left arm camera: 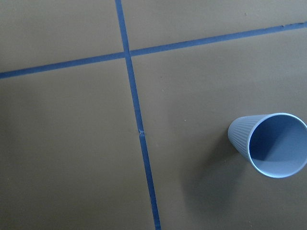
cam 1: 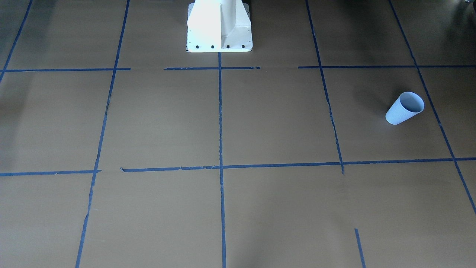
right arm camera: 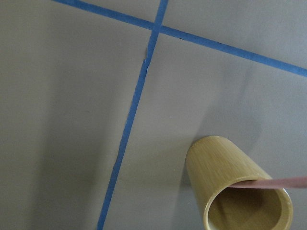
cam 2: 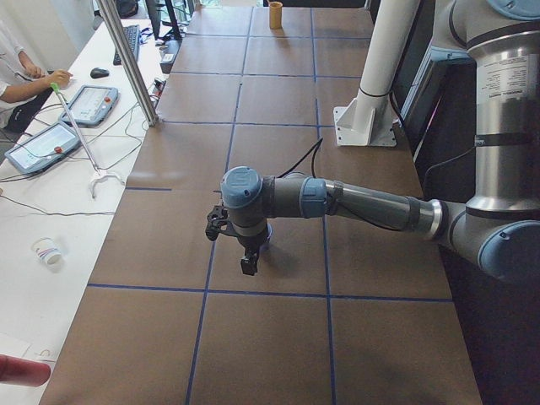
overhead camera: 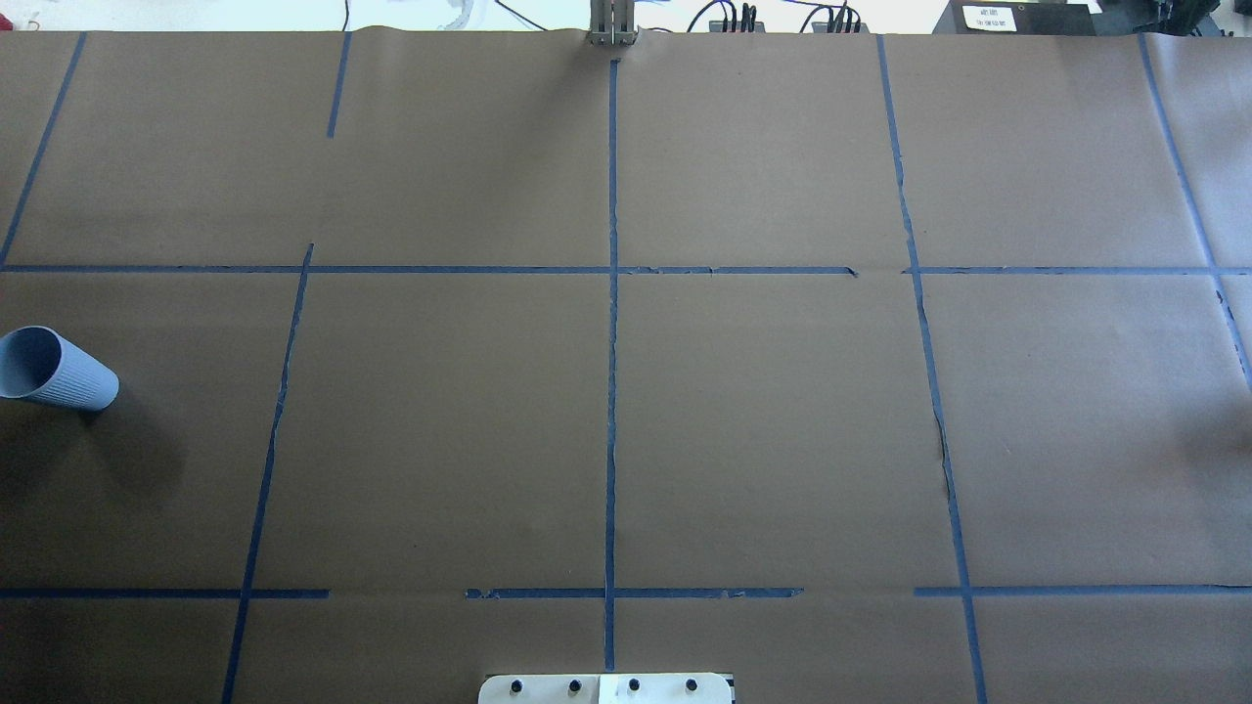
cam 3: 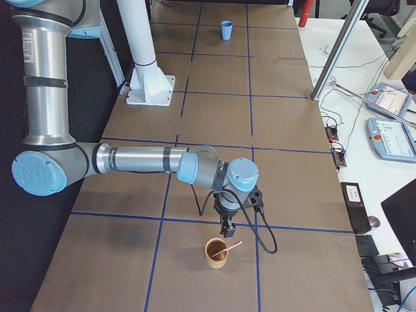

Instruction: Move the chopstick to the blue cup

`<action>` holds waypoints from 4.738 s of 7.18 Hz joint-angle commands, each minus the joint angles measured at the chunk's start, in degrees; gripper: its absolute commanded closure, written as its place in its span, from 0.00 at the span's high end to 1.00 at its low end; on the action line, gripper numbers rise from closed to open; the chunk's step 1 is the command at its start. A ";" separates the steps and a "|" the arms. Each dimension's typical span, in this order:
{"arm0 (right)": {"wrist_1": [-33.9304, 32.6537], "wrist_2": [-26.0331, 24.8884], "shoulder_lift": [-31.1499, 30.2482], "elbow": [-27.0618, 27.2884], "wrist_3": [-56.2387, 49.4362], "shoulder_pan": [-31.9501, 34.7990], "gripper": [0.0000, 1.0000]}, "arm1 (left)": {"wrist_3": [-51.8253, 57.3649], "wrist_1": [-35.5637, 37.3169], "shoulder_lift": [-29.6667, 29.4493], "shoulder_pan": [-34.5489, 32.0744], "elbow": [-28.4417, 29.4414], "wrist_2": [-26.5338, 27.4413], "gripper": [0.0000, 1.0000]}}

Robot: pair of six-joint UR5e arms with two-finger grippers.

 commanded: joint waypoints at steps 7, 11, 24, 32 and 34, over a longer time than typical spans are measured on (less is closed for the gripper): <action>5.83 1.45 -0.40 -2.15 -0.06 -0.27 1.00 | -0.52 -1.40 -0.17 0.84 0.00 3.95 1.00; 5.91 4.44 -0.31 -1.72 0.02 -0.27 1.00 | -0.70 -5.63 1.85 1.19 0.09 1.32 1.00; 5.91 6.02 -0.22 -1.63 0.03 -2.11 1.00 | -40.13 -35.51 -3.13 24.31 11.96 1.23 0.00; 5.83 6.20 -0.40 0.48 0.11 -2.20 1.00 | -92.98 -21.99 -45.42 60.73 10.81 31.03 0.00; 5.83 6.20 -0.40 0.48 0.11 -2.20 1.00 | -92.98 -21.89 -45.52 62.44 10.90 33.22 0.00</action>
